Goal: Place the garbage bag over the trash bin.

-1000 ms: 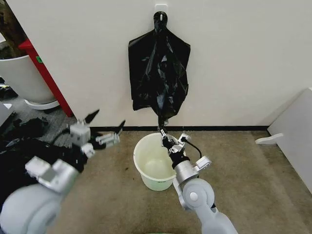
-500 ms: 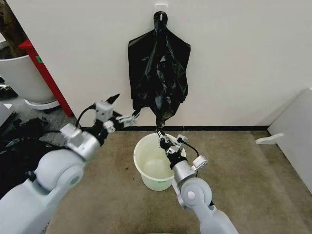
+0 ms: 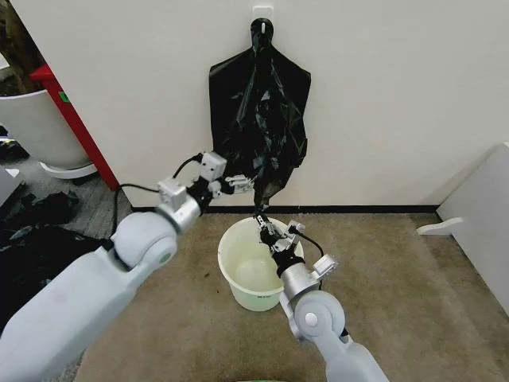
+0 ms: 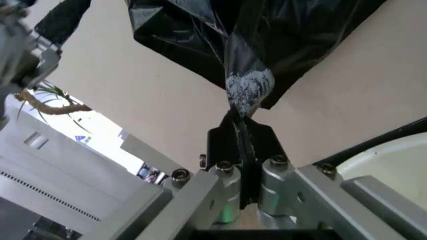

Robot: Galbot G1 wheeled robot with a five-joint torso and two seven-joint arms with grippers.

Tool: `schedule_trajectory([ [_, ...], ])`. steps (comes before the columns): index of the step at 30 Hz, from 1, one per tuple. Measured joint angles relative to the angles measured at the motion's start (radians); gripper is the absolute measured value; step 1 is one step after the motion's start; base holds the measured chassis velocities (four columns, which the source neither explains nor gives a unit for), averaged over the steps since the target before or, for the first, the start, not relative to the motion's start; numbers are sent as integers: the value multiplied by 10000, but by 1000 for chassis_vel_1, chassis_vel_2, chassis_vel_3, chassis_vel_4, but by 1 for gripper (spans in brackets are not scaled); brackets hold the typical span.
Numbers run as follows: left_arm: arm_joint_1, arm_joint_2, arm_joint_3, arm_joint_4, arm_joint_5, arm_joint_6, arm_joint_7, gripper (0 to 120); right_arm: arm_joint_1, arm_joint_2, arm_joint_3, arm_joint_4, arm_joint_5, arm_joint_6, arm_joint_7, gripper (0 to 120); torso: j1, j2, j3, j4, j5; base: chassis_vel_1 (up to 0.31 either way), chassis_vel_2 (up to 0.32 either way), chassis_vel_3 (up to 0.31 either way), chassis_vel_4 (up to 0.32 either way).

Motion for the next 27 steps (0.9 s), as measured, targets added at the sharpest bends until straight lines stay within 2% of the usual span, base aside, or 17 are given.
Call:
schedule_trajectory([
  [11,-742,-388,444,658,715,390,-191,100,-112,9,129,89,1,52,-73,0,0,0,0,1,0,0,0,0,0],
  [27,-966,-687,972,350,1364,1033,-485,100,-274,16,303,148,-29,81,-141,0,0,1,-1,0,0,0,0,0,0],
])
